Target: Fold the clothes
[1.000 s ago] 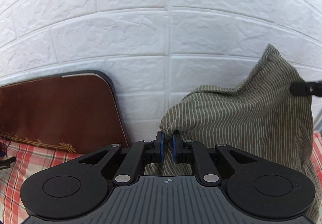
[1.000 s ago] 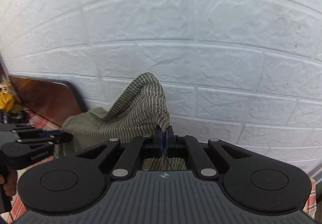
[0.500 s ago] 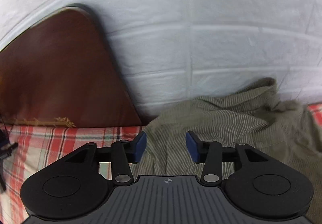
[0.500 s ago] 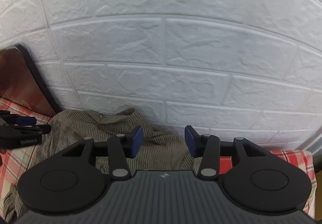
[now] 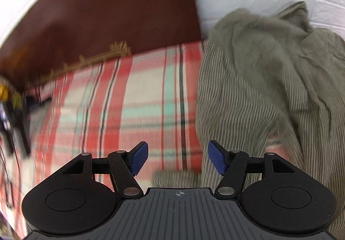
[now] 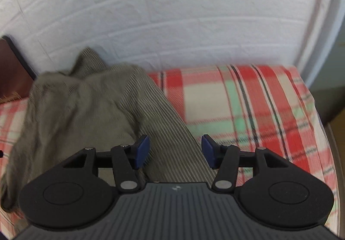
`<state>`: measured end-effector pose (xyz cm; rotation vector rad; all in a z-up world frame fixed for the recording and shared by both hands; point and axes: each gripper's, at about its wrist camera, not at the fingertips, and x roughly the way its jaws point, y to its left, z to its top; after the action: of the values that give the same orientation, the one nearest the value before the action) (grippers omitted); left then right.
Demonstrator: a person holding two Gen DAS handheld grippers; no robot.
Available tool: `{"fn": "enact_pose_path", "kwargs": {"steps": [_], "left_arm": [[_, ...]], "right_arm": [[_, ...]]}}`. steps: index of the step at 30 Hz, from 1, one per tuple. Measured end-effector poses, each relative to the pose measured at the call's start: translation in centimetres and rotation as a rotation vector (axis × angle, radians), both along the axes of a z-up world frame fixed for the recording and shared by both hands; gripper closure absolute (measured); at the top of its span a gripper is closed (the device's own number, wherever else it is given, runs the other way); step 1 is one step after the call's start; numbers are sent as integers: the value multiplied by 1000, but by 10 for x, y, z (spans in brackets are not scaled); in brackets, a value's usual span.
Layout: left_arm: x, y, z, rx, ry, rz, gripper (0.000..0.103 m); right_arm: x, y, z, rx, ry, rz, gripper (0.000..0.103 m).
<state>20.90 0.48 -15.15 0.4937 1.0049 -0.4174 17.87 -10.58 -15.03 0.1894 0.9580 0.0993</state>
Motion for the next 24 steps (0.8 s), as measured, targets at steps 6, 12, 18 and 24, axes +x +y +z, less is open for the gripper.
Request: {"fn": "enact_pose_path", "kwargs": {"steps": [6, 12, 18, 24], "left_arm": [[-11, 4, -14, 4, 60, 41, 27], [-23, 6, -21, 8, 92, 27, 22], [-19, -2, -35, -7, 150, 64, 23], [-24, -6, -48, 9, 154, 90, 80]], "right_arm": [[-10, -3, -11, -60, 42, 1, 42], [-11, -6, -24, -108, 70, 25, 34], [-4, -7, -46, -96, 140, 43, 32], [-7, -12, -45, 14, 181, 72, 90]]}}
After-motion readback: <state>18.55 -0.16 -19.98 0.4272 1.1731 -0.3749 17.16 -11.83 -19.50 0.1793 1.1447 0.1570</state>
